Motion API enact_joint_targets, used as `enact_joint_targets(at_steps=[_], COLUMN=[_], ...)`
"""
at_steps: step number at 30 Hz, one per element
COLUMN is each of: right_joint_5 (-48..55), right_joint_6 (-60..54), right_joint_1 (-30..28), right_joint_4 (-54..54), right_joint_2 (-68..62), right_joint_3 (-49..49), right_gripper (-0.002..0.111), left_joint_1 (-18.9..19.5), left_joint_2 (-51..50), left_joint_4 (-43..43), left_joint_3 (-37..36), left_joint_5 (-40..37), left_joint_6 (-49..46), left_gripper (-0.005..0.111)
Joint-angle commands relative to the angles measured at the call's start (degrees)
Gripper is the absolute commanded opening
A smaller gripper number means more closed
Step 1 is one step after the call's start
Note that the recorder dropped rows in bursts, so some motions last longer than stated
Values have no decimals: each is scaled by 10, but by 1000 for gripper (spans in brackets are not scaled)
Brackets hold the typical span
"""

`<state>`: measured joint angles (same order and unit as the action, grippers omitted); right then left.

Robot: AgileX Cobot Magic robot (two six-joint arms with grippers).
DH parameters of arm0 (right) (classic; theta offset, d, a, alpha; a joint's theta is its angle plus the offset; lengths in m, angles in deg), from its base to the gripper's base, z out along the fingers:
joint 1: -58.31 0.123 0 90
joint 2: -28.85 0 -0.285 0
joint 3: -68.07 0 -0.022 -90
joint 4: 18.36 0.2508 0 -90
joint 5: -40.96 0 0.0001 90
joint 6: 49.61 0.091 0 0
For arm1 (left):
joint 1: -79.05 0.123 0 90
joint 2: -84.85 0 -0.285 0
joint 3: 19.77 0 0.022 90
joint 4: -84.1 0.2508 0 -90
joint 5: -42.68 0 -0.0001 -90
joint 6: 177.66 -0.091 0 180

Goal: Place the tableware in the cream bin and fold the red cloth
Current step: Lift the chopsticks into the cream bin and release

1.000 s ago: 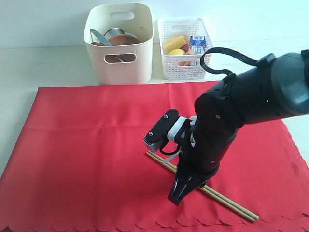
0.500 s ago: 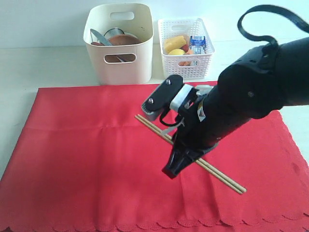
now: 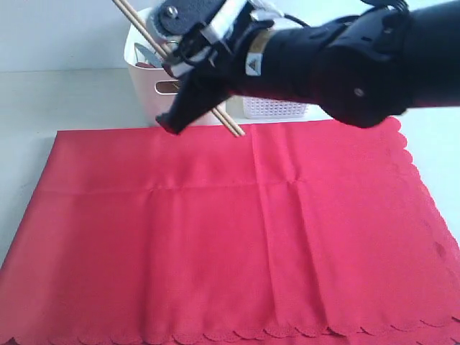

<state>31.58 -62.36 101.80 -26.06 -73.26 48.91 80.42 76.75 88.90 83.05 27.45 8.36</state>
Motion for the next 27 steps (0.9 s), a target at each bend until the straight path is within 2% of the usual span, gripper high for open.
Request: enact_joint_targets(at_steps=[1,9,12,13,16,19,23,25,27], right_joint_5=[-62,-108,-109,-113,-110,-98,-89,-68,-51], right_joint_6=[-39,-39,-42,-46,-120,-172,-169,-126,-126], right_joint_1=[-9,-43,-50,-53,-55,-55,-55,-55,-55], right_joint_4=[4,101,181,241,314,372,377,377,377], right_joint_2=[-65,-199,-239,-265,-305,-314,-312,-302,-291], right_joint_3=[96,284,348,384,437,454,455,455,455], right_gripper=[0,0,0,0,2,21,54,66,68], left_joint_1=[-4,-4,-4,-4,-4,-4,-4,-4,-4], left_joint_2=[3,3,3,3,3,3,3,3,3], left_joint_4=[-3,-3,-3,-3,-3,-3,-3,-3,-3], left_joint_3=[0,0,0,0,0,0,0,0,0], left_joint_5=[0,0,0,0,0,0,0,0,0], left_joint_6=[2,2,2,2,2,2,2,2,2], left_gripper=[3,3,3,3,3,3,3,3,3])
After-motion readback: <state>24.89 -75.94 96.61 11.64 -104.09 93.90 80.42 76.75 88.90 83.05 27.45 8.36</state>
